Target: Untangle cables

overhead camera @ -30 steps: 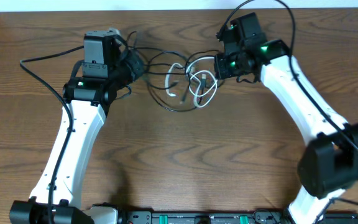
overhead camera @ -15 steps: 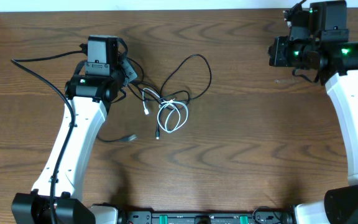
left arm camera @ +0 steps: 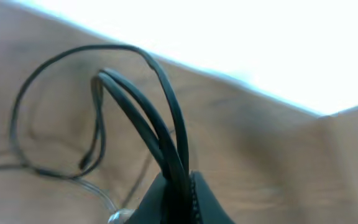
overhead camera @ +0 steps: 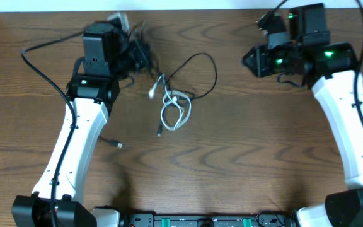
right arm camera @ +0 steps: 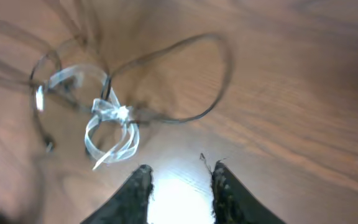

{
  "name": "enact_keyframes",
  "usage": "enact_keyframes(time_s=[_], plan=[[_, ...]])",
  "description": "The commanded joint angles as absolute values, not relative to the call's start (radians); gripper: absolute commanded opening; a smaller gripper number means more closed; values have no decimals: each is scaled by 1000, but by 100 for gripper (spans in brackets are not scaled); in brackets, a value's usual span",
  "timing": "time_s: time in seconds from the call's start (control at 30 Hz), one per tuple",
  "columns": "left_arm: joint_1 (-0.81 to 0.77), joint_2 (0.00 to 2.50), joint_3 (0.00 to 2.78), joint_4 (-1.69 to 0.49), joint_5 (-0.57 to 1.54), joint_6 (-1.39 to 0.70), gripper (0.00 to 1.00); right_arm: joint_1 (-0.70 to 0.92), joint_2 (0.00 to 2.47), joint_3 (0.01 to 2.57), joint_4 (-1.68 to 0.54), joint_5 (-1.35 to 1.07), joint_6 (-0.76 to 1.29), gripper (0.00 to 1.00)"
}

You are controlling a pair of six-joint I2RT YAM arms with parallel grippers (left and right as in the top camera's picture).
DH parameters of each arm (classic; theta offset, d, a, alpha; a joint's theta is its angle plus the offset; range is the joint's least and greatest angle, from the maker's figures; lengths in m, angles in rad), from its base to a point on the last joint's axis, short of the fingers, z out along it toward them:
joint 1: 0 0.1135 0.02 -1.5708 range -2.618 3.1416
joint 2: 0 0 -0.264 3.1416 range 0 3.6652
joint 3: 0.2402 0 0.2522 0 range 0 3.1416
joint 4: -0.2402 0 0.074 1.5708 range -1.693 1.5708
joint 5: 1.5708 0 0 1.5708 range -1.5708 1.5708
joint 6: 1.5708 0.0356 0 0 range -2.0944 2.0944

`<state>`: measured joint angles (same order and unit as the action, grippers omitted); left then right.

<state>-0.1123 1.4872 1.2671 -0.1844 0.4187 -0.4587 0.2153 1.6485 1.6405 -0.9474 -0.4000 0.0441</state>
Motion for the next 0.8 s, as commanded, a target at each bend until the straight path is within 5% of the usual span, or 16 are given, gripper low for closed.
enact_keyframes(time_s=[0.0,0.43,0.77], plan=[[-108,1433,1287,-98,550,-595,7,253,1704,1640,-955,-433,-10,30],[-108,1427,1287,131,707,-958,7,316,1827,1640,-882,-580,-147,49],[-108,1427,1287,163,749,-1008,7,336,1903,1640,-790,-708,-200,56]])
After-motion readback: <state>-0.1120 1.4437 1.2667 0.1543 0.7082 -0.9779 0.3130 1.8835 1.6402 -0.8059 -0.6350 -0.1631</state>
